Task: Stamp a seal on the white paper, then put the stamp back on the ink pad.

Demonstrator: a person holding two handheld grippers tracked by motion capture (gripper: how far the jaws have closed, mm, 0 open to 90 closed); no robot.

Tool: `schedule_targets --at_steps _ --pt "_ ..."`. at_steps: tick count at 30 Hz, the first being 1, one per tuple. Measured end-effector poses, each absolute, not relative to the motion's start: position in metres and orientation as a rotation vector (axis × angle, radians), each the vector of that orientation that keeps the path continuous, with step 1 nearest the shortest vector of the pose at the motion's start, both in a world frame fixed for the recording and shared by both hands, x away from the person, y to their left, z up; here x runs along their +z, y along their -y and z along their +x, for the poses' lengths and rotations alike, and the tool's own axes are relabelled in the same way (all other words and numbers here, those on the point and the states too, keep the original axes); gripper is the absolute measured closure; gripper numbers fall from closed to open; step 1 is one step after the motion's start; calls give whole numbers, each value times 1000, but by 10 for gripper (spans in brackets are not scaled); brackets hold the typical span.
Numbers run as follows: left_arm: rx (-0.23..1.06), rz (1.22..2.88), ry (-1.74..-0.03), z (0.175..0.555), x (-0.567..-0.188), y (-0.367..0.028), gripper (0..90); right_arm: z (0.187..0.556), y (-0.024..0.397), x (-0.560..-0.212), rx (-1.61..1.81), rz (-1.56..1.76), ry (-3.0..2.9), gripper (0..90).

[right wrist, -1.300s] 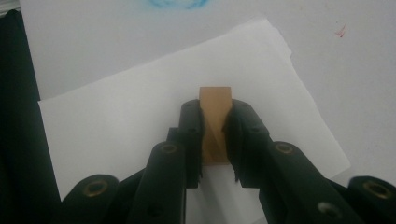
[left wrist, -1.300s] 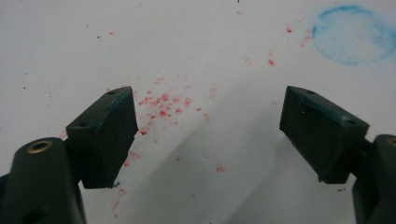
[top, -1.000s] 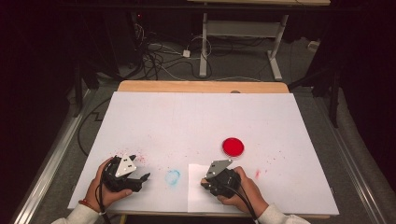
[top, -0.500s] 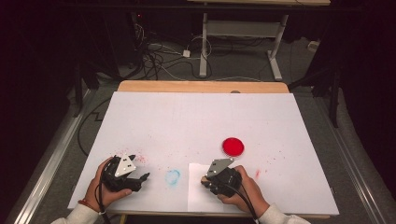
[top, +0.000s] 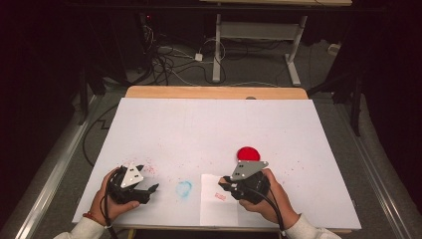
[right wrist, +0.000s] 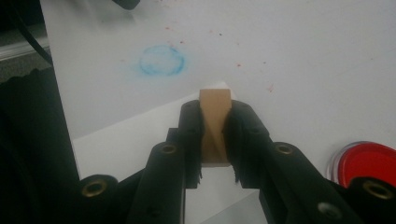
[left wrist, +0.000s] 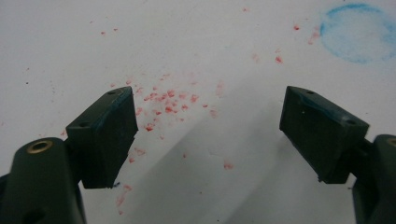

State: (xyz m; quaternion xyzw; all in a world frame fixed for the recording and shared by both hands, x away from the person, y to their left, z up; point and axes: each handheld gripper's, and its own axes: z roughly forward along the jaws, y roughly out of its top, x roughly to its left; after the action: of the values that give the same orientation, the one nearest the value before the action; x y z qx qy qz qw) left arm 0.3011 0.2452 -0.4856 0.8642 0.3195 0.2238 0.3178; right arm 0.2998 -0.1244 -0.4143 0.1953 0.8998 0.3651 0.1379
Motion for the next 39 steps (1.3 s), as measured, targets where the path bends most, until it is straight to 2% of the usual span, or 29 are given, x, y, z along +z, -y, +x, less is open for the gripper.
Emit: schedule_targets --at_steps 22,39 --pt "587 2278 -839 301 -486 -246 182 306 143 -400 1074 603 -2541 760" --pt "595 2301 -821 299 -486 -242 182 332 187 -399 1010 786 -2422 760"
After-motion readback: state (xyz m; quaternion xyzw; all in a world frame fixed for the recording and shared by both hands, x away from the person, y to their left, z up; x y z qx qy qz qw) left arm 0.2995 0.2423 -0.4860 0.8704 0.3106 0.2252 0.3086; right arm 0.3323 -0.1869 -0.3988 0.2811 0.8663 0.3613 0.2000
